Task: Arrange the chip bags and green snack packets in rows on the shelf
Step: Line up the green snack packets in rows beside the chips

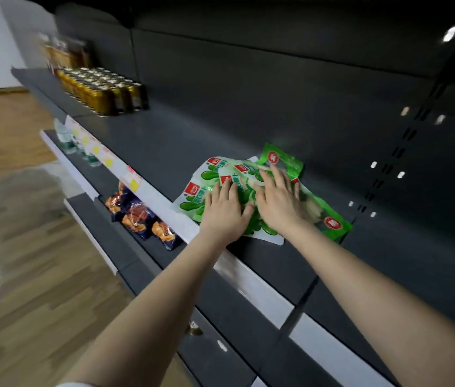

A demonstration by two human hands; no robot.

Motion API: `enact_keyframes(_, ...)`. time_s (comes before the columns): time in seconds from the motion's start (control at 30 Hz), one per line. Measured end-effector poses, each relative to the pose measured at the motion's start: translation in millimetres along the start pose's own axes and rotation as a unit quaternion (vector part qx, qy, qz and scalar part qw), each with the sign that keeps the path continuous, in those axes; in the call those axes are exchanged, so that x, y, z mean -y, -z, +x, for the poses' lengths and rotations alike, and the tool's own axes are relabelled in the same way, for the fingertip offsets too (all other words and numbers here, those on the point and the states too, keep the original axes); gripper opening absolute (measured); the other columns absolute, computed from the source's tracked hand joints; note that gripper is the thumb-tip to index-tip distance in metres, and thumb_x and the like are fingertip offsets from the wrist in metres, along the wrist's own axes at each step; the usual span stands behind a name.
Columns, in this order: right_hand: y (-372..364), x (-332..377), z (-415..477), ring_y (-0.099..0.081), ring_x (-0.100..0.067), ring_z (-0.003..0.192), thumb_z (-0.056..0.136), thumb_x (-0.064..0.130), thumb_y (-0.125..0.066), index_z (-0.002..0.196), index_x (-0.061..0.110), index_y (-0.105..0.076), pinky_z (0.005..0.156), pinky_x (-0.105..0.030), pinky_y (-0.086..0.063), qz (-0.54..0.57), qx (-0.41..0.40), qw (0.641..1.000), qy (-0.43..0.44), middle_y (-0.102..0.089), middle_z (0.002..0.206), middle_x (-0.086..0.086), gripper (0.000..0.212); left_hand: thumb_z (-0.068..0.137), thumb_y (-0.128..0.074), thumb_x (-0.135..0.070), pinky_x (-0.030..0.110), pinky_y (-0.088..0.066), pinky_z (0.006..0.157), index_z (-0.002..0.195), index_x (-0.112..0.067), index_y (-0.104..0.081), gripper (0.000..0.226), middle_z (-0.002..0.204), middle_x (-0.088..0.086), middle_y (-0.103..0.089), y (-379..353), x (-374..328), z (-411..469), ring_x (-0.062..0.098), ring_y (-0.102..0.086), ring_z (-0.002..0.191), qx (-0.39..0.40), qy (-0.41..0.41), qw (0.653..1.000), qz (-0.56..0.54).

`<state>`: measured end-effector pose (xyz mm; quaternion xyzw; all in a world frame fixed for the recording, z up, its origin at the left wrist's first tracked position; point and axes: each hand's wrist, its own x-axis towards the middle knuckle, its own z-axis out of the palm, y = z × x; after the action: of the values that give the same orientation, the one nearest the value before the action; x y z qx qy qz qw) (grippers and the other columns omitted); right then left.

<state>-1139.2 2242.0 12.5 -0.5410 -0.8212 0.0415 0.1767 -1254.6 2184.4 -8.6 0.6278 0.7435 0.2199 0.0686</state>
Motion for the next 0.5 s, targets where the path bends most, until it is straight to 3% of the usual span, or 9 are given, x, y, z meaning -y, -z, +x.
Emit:
enact_keyframes(0.17,-7,1,30,0.006,-0.021,0.147,0.101,0.040,-0.023,0.152,0.022,-0.013,0.116,-0.055,0.000,-0.025,0.085,0.996,-0.016,0.000,0.161,0.001,0.055,0.098,-0.025,-0.047,0.044,0.001,0.119,0.150,-0.010,-0.012,0.066,0.160,0.006,-0.003,-1,0,1,0.026,0.004,0.147,0.002,0.005,1.000,0.012)
enact_keyframes(0.5,-15,0,19,0.004,-0.018,0.147,0.101,0.043,-0.018,0.151,0.025,-0.016,0.116,-0.055,0.000,-0.038,0.078,0.996,-0.025,-0.003,0.161,0.002,0.053,0.100,-0.023,-0.030,0.044,-0.001,0.119,0.150,-0.011,-0.013,0.055,0.159,0.006,-0.004,-1,-1,1,0.027,0.001,0.147,0.004,0.007,1.000,0.027)
